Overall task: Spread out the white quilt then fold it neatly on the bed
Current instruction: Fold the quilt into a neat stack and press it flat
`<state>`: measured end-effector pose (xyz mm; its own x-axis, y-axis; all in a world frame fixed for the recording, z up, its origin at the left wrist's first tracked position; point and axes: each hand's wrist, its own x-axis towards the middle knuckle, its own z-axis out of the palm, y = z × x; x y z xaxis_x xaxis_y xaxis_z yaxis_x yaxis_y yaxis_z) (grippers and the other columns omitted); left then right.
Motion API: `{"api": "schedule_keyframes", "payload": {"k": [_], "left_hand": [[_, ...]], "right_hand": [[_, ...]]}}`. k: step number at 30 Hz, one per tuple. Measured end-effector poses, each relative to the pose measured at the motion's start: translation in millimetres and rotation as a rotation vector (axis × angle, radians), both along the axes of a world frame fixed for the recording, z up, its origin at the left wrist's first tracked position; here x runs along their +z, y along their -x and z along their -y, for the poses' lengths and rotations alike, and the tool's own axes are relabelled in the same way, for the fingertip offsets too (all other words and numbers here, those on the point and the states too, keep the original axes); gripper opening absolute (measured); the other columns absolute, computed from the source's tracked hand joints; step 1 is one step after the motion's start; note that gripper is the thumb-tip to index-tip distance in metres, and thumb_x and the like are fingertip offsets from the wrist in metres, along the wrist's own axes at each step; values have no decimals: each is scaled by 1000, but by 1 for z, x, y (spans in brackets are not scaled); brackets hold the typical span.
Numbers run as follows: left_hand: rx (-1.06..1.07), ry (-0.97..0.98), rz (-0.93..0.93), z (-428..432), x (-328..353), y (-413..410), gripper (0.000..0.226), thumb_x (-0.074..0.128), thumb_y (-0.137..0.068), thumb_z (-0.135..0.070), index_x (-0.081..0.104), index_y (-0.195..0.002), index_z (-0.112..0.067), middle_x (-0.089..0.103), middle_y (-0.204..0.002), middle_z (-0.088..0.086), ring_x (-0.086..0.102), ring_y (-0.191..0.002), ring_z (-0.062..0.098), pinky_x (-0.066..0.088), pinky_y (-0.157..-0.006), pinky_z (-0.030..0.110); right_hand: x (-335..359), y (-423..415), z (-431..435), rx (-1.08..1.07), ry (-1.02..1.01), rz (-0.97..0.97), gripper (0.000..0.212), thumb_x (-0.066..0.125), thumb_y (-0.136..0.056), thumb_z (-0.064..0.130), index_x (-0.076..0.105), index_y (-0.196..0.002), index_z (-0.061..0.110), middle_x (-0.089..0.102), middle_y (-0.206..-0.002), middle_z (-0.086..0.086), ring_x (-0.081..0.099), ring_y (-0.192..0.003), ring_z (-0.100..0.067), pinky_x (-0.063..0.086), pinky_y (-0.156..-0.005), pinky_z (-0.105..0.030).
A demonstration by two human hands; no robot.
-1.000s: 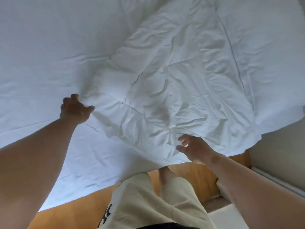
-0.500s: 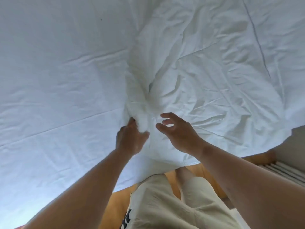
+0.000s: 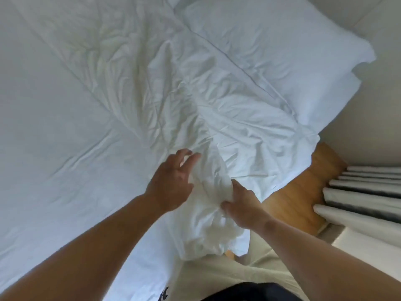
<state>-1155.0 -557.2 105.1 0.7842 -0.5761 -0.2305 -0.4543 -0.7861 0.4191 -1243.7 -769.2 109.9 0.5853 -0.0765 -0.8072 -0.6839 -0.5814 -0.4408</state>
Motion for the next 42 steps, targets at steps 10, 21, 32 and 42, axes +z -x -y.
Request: {"api": "schedule_keyframes", "payload": {"k": [10,21,32,42], "left_hand": [[-639,-733,-125,202,-4,-139,31,63,-87,-46,53,-114,-36,63,-119,-6,53,-122,20,8,-118,60],[-502,-337,-4,423,-49,-219,32,76,-82,-44,63,-96,-19,69,-95,4,64,-88,30,44,-72,34],[122,-341,99,375,-179,-135,83,47,-90,-64,15,-159,-30,12,-166,10,13,-152,32,12,-118,61],[1278,-359,-262,185,-158,9,125,50,-57,-93,13,-157,-27,26,-160,12,21,-148,28,25,-120,50]], "right_hand": [[-7,2,140,23,-81,101,36,46,-81,39,46,-117,40,68,-91,8,65,-85,-18,54,-81,-41],[-82,-75,410,-212,-92,221,17,69,-92,30,68,-108,36,72,-85,8,66,-78,-6,51,-71,-23],[-181,-141,376,39,196,273,50,53,-93,39,42,-138,21,54,-123,-6,56,-113,-32,48,-88,-43],[-208,-174,366,297,256,177,75,48,-86,77,40,-125,13,62,-118,-16,61,-108,-40,48,-83,-46]]}}
